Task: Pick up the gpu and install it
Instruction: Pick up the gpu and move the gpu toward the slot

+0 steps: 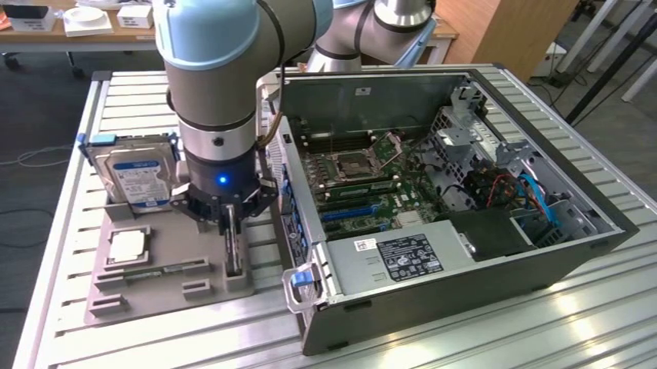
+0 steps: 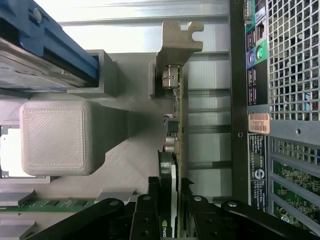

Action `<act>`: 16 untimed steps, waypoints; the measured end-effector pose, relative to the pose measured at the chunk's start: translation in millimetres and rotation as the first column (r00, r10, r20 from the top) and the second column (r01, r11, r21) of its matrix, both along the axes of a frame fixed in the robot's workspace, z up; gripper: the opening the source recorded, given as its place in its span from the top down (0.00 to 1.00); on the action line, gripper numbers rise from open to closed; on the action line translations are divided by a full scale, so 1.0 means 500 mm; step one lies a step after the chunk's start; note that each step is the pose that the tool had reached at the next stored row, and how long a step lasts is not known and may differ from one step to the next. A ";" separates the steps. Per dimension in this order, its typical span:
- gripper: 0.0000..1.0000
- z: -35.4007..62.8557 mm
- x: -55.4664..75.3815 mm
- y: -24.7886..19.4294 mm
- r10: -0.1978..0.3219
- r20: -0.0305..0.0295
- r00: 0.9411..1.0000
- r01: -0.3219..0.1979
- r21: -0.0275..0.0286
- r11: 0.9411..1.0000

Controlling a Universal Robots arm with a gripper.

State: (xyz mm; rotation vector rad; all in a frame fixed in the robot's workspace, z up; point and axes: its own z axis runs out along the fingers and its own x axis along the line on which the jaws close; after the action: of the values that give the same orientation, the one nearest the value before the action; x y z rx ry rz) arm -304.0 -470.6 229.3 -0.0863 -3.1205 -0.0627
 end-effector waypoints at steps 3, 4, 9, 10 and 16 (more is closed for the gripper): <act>0.73 0.015 0.000 0.0000 0.003 0.000 1.000 -0.003 0.000 1.000; 0.73 0.021 0.000 0.0000 0.005 0.000 1.000 -0.005 0.000 1.000; 0.73 0.055 0.000 0.0000 0.011 0.000 1.000 -0.011 0.001 1.000; 0.73 0.064 0.000 0.0000 0.012 0.000 1.000 -0.012 0.002 1.000; 0.73 0.118 0.000 0.0000 0.019 0.000 1.000 -0.019 0.005 1.000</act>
State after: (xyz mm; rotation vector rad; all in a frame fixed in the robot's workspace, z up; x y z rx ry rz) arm -304.0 -470.6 288.3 -0.0562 -3.1202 -0.0708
